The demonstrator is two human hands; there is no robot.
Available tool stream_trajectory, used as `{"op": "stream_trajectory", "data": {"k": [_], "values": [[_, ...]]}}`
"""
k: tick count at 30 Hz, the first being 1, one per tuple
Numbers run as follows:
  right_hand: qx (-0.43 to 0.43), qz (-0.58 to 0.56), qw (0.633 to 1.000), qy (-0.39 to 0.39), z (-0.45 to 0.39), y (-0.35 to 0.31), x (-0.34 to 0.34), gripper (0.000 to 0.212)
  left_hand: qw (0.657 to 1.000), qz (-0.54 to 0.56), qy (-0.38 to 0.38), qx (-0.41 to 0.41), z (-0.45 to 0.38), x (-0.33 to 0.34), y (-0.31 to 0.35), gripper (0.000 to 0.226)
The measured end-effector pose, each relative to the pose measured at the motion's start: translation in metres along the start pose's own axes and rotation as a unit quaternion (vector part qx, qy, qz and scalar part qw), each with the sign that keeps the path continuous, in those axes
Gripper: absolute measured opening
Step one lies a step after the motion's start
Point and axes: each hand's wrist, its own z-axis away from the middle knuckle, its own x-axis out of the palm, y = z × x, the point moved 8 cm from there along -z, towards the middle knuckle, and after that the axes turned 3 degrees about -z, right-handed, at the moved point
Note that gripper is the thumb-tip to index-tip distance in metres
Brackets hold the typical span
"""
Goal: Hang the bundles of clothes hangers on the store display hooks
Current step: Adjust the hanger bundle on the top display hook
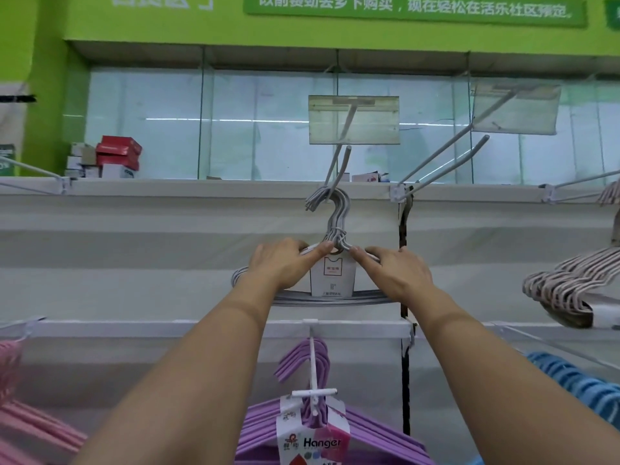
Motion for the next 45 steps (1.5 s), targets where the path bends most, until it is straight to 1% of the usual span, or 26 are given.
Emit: {"op": "stream_trajectory", "data": {"k": [2,5,7,9,12,15,18,22,25,29,31,34,38,42,45], "values": [[0.003,0.016,1.0,0.01,0.003,-0.002,-0.004,0.072,1.0,0.002,0.015,0.0,0.001,-0.002,0.001,0.087],[0.005,0.059,0.997,0.058,0.007,-0.005,-0.013,0.078,1.0,0.003,0.028,-0.001,0.004,-0.003,0.001,0.083],[0.006,0.083,0.993,0.081,0.01,-0.007,-0.018,0.077,0.999,-0.009,0.038,0.005,0.008,-0.007,0.004,0.08],[0.009,0.078,0.994,0.082,0.013,-0.008,-0.018,0.077,0.999,-0.021,0.036,0.011,0.012,-0.009,0.008,0.078],[0.013,0.036,0.997,0.06,0.016,-0.007,-0.017,0.077,0.999,-0.035,0.008,-0.001,0.016,-0.009,0.013,0.081],[0.004,0.009,0.999,0.043,0.021,-0.008,-0.017,0.075,0.999,-0.028,-0.015,-0.043,0.023,-0.008,0.015,0.071],[-0.008,0.007,0.999,0.041,0.029,-0.01,-0.018,0.071,0.996,0.023,-0.03,-0.082,0.031,-0.012,0.019,0.061],[-0.021,0.015,0.997,0.066,0.045,-0.012,-0.022,0.07,0.991,0.086,-0.001,-0.099,0.043,-0.024,0.024,0.037],[-0.031,-0.012,0.997,0.075,0.065,-0.007,-0.028,0.064,0.988,0.101,0.032,-0.11,0.065,-0.034,0.026,0.032],[-0.03,-0.032,0.996,0.078,0.086,-0.001,-0.039,0.059,0.984,0.103,0.062,-0.132,0.095,-0.053,0.039,0.034],[-0.016,-0.033,0.997,0.071,0.101,0.005,-0.046,0.059,0.985,0.105,0.063,-0.126,0.111,-0.057,0.051,0.037],[-0.004,-0.032,0.997,0.066,0.125,0.012,-0.056,0.063,0.985,0.119,0.066,-0.109,0.127,-0.058,0.068,0.036],[0.012,-0.032,0.998,0.054,0.159,0.027,-0.079,0.059,0.981,0.137,0.093,-0.097,0.147,-0.059,0.096,0.035],[0.032,-0.01,0.998,0.047,0.182,0.057,-0.108,0.062,0.985,0.148,0.06,-0.07,0.156,-0.05,0.139,0.042],[0.066,-0.002,0.995,0.073,0.195,0.098,-0.134,0.063,0.986,0.151,0.049,-0.045,0.158,-0.041,0.175,0.042]]}}
